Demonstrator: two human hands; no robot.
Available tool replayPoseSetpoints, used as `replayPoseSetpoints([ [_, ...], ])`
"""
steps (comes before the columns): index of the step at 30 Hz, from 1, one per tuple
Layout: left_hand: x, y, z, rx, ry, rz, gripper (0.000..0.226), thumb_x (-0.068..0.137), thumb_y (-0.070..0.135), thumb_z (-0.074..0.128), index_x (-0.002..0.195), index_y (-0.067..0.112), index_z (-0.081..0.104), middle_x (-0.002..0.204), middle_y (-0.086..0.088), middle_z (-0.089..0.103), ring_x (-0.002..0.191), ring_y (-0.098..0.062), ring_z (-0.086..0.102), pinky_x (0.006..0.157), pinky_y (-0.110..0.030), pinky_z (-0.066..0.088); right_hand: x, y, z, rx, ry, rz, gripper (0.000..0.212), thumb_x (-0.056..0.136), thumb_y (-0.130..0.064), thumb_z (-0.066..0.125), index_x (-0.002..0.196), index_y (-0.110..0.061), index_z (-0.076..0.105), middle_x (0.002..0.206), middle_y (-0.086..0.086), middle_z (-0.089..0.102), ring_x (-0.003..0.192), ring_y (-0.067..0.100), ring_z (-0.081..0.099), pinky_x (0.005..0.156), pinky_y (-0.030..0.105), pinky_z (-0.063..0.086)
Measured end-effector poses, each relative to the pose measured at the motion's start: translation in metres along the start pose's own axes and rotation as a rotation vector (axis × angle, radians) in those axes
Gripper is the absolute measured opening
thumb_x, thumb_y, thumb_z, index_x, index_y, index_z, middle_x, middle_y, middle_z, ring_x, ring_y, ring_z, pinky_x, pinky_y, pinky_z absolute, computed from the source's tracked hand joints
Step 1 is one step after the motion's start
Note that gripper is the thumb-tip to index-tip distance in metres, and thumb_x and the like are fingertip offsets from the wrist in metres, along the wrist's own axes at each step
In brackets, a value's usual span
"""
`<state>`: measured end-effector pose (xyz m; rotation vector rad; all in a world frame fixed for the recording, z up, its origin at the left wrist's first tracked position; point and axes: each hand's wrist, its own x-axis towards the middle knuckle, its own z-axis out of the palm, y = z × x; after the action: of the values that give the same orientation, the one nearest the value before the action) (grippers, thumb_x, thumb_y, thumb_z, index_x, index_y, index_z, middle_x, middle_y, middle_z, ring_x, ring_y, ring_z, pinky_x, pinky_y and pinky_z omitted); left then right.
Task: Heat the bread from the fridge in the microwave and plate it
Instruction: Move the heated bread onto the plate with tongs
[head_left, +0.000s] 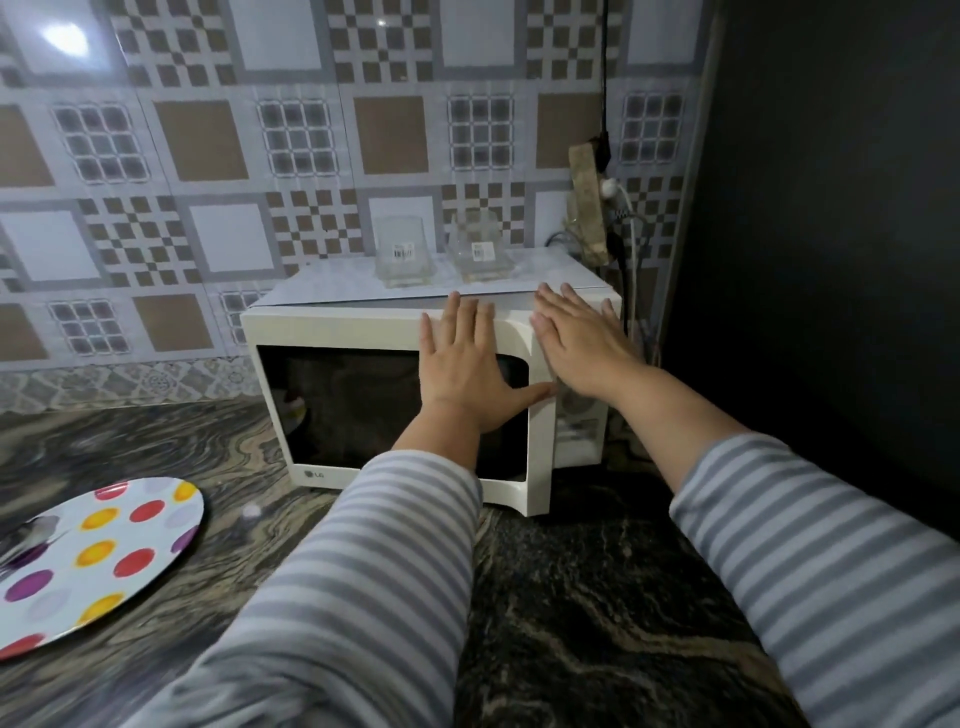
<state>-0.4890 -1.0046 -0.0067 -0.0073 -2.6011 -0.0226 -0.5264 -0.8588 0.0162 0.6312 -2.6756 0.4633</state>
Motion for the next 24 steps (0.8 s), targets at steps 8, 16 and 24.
replayPoseSetpoints([
  [8,-0.057,-0.014,-0.033,-0.040,-0.027,0.003,0.125,0.059,0.096,0.023,0.153,0.016,0.005,0.162,0.000,0.001,0.147,-0.018,-0.017,0.111,-0.063,-0.013,-0.064,-0.058,-0.018,-0.086,0.070,0.053,0.053,0.102,-0.044,0.017,0.148,-0.023,0.032,0.158,-0.010,0.021,0.148,0.010,0.002,0.117,0.049,-0.007],
  [16,-0.132,-0.081,-0.083,-0.077,-0.085,0.148,0.127,0.061,0.095,0.028,0.153,0.014,-0.002,0.162,0.002,-0.006,0.148,-0.014,-0.012,0.116,-0.060,-0.004,-0.139,-0.157,-0.022,-0.198,0.128,0.081,0.058,0.099,-0.053,0.020,0.146,-0.023,0.036,0.156,-0.007,0.028,0.148,0.014,0.003,0.116,0.050,-0.007],
  [24,-0.188,-0.162,-0.133,-0.082,-0.251,0.213,0.119,0.069,0.086,0.041,0.153,0.019,-0.009,0.161,0.007,-0.012,0.148,-0.010,-0.005,0.119,-0.052,-0.002,-0.180,-0.261,-0.016,-0.245,0.129,0.094,0.065,0.096,-0.060,0.021,0.145,-0.022,0.037,0.155,0.002,0.031,0.149,0.017,0.003,0.117,0.050,-0.010],
])
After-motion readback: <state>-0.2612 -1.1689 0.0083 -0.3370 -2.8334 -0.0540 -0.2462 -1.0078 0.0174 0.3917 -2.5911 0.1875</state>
